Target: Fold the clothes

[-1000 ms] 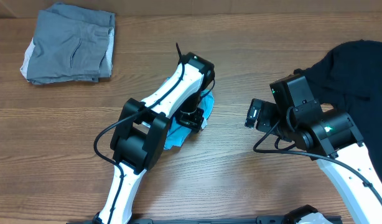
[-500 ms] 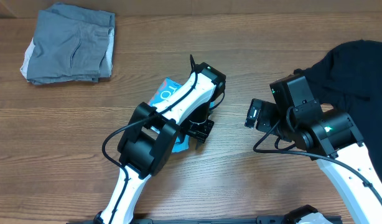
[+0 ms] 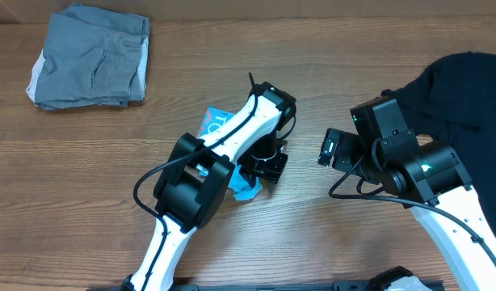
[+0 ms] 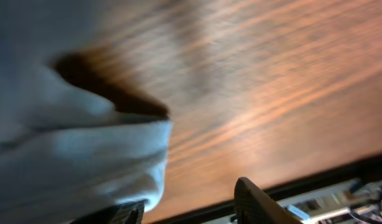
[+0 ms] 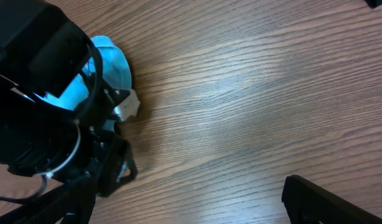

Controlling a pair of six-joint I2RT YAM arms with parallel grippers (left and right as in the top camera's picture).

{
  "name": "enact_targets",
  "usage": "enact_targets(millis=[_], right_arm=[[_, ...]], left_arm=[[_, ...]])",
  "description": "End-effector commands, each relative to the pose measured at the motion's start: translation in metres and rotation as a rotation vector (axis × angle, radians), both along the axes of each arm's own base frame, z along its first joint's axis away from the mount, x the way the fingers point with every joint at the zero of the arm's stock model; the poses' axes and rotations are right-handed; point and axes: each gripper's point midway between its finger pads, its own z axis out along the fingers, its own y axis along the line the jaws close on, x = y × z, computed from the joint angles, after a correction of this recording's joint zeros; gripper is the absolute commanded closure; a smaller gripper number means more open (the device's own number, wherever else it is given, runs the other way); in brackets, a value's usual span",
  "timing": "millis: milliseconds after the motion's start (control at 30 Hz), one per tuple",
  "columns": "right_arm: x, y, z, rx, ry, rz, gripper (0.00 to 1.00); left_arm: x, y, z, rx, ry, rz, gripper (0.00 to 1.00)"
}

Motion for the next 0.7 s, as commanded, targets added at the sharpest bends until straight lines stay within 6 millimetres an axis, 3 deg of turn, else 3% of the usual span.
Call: enact_targets(millis=[0,200,367,500,667], right_arm=[[0.003,-0.001,0.003,-0.004,-0.013,-0.008,0.00],[0.003,-0.001,0.003,-0.004,-0.014,-0.008,0.00],[0.003,-0.001,0.003,-0.004,-0.013,-0.008,0.00],[0.003,-0.001,0.003,-0.004,-0.013,-0.008,0.00],[0.003,-0.001,0.003,-0.003,-0.013,-0.008,0.00]], left_arm=[[-0.021,-0.023,0.003,-0.045,0.046,0.007,0.47],[-0.025,-0.055,0.006,-0.108,0.004,-0.013,0.43],[-0.002,-0.071,0.028,-0.120,-0.097,0.029,0.39],[0.031,-0.064,0.050,-0.132,-0.169,0.097,0.34],[0.067,-0.026,0.059,-0.110,-0.193,0.191,0.34]])
